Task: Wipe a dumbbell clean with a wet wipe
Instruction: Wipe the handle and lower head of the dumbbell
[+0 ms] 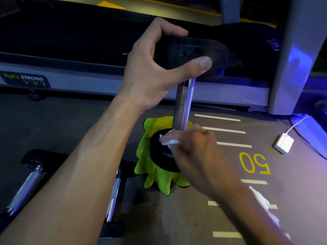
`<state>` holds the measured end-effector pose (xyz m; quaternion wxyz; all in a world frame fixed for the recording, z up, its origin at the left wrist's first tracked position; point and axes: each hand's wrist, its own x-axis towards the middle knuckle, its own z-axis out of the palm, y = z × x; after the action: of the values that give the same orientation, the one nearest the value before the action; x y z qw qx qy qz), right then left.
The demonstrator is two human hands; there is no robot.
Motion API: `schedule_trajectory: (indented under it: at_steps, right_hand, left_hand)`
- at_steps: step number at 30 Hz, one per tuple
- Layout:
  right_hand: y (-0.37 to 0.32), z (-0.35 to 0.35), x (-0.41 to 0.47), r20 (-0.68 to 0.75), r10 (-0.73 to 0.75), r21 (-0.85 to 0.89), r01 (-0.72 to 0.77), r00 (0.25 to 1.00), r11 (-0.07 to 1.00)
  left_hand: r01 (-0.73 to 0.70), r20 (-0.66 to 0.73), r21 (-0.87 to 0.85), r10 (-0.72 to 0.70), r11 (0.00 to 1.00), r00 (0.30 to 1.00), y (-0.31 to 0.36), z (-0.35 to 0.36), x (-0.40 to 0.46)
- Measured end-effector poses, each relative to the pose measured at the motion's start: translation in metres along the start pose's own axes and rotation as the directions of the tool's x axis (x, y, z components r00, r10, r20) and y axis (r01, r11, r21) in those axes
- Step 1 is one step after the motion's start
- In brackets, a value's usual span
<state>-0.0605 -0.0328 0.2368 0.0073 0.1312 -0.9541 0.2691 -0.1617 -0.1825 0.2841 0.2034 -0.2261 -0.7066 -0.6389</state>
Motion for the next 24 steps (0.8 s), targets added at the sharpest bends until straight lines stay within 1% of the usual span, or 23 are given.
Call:
schedule_trajectory:
  at_steps: [1,2,3,5,6,7,8,10,12,13,15,17,18,20,21,24]
  right_hand:
    - [0.009,-0.012,-0.002,0.044,0.044,0.214,-0.052,0.998,0.975]
    - [0.015,-0.023,-0.003,0.081,0.092,0.379,-0.116,0.993,0.918]
    - [0.021,-0.032,-0.004,0.068,0.13,0.473,-0.147,0.989,0.869]
    - [0.035,-0.038,-0.002,-0.055,0.237,0.623,-0.152,0.97,0.767]
    - [0.04,-0.037,0.001,-0.089,0.297,0.701,-0.152,0.951,0.697]
    - [0.044,-0.033,0.005,-0.08,0.346,0.759,-0.168,0.935,0.629]
    - [0.044,-0.026,0.009,-0.026,0.365,0.801,-0.199,0.931,0.565]
    - [0.036,-0.013,0.018,0.118,0.32,0.872,-0.252,0.94,0.42]
    - [0.021,-0.008,0.031,0.185,0.285,0.927,-0.263,0.94,0.266]
    - [0.012,-0.01,0.039,0.198,0.279,0.942,-0.261,0.94,0.21]
    - [0.004,-0.013,0.057,0.246,0.251,0.947,-0.287,0.936,0.145]
    - [0.004,-0.014,0.073,0.347,0.258,0.929,-0.368,0.902,0.036]
    - [0.002,-0.014,0.079,0.383,0.271,0.917,-0.399,0.883,0.008]
    - [0.001,-0.011,0.085,0.398,0.306,0.904,-0.427,0.865,0.032]
    - [-0.002,-0.01,0.085,0.381,0.334,0.907,-0.418,0.862,0.044]
    - [-0.014,-0.005,0.073,0.297,0.474,0.945,-0.327,0.829,-0.019]
  left_hand:
    - [0.003,0.003,0.0,-0.003,1.0,1.0,0.0,0.001,0.0]
    - [0.006,0.002,0.001,-0.006,1.0,1.0,0.0,0.001,0.0]
    - [0.008,-0.001,0.001,-0.008,1.0,1.0,0.001,0.001,0.0]
    - [0.004,-0.006,0.0,-0.004,1.0,1.0,0.001,0.002,0.001]
    - [0.003,-0.009,0.0,-0.003,1.0,1.0,0.002,0.002,0.001]
    - [0.002,-0.011,0.001,-0.002,1.0,1.0,0.002,0.002,0.001]
    - [0.004,-0.013,0.001,-0.004,1.0,1.0,0.002,0.003,0.001]
    - [0.006,-0.019,0.0,-0.006,1.0,1.0,0.001,0.004,0.001]
    - [0.007,-0.024,0.005,-0.007,1.0,1.0,0.001,0.004,0.0]
    - [0.007,-0.026,0.009,-0.007,1.0,1.0,0.002,0.004,0.0]
    - [0.003,-0.027,0.009,-0.003,1.0,1.0,0.001,0.004,0.001]
    - [-0.001,-0.018,-0.001,0.001,1.0,1.0,0.0,0.004,0.001]
    - [-0.002,-0.01,-0.008,0.002,1.0,1.0,0.0,0.003,0.001]
    - [-0.001,-0.004,-0.019,0.001,1.0,1.0,-0.001,0.002,0.001]
    - [-0.001,-0.004,-0.021,0.001,1.0,1.0,-0.001,0.001,0.001]
    - [-0.015,-0.003,-0.012,0.015,1.0,1.0,-0.001,0.001,0.001]
